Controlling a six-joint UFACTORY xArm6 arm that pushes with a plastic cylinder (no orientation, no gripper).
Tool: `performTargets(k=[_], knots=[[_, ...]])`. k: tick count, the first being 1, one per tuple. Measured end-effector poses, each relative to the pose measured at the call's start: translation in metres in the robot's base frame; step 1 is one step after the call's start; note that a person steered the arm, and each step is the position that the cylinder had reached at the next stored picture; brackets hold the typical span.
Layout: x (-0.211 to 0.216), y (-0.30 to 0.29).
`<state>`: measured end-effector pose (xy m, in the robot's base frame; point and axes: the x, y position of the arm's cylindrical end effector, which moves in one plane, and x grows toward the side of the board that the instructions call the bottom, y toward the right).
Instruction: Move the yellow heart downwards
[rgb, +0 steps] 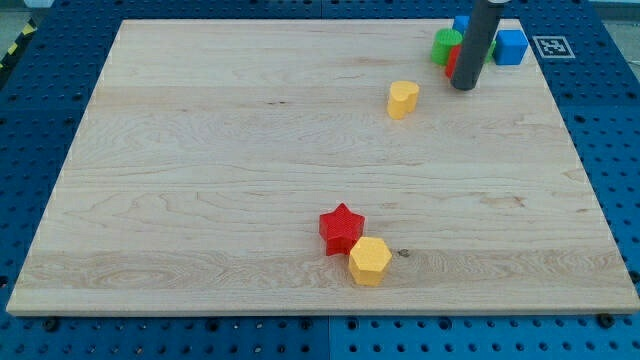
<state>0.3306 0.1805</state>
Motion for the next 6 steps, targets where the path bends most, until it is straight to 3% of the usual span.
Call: performTargets(k=[2, 3, 5, 6], knots=[[0.044, -0.063], [0.031, -0.087], [-0.014, -0.058], [-0.015, -0.081]])
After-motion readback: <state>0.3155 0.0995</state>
